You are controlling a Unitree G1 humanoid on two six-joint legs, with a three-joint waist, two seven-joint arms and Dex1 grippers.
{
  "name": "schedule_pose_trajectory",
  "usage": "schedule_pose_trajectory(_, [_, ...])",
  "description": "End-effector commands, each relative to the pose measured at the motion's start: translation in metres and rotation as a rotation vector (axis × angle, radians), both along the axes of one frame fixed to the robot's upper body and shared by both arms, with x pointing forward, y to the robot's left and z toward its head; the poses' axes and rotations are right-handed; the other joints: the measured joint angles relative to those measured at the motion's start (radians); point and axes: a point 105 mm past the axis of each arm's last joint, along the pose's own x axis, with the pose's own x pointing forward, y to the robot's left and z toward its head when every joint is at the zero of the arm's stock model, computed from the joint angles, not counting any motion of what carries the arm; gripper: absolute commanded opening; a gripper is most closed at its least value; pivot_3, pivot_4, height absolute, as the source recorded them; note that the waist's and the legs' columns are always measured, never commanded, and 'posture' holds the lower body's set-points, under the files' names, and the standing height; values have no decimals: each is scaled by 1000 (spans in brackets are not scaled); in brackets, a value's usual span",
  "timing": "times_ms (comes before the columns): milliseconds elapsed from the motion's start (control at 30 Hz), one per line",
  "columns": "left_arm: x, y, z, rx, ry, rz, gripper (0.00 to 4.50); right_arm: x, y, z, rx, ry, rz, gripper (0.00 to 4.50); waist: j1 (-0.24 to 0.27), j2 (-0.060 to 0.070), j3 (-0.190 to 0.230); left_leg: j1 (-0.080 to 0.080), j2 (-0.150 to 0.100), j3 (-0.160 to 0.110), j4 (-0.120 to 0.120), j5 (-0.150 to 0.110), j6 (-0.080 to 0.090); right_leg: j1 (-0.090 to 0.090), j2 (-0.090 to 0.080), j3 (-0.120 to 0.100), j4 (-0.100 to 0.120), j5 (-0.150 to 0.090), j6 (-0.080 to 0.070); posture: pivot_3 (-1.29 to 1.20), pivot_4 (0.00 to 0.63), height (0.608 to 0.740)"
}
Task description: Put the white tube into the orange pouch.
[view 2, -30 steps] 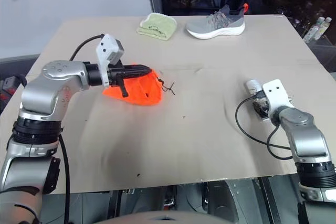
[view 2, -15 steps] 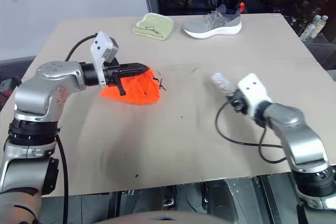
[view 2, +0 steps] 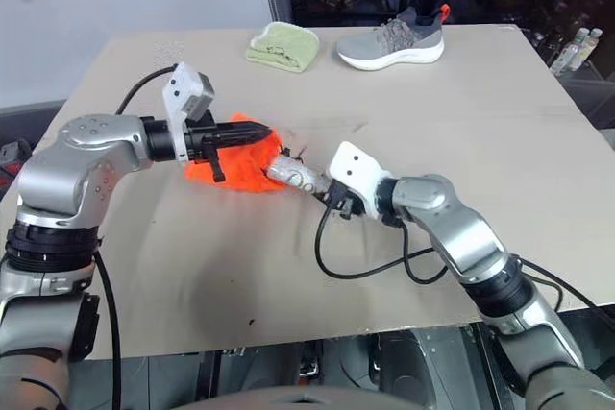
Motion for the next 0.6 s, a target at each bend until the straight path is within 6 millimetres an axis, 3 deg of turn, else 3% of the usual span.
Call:
schedule_pose_trajectory(33, [-9,-8,10,18,-60,-46,0,7,10,10,19,-47,17,1745,-1,0,0,0,0,0,0,0,0,0,0,0,0,0,0,0,150,740])
schedule_pose_trajectory(367, [-16,-13,0,29,-31,-75,0,2,20,18,57,-29,69,1745,-1,0,0,0,0,0,0,0,0,0,0,0,0,0,-1,0,150,740])
schedule_pose_trajectory(600, [-5,-4,-4,29,-33,-9,0,-15,19,21,60,1,180,1745,0,0,0,0,0,0,0,0,0,0,0,0,0,0,0,0,150,740])
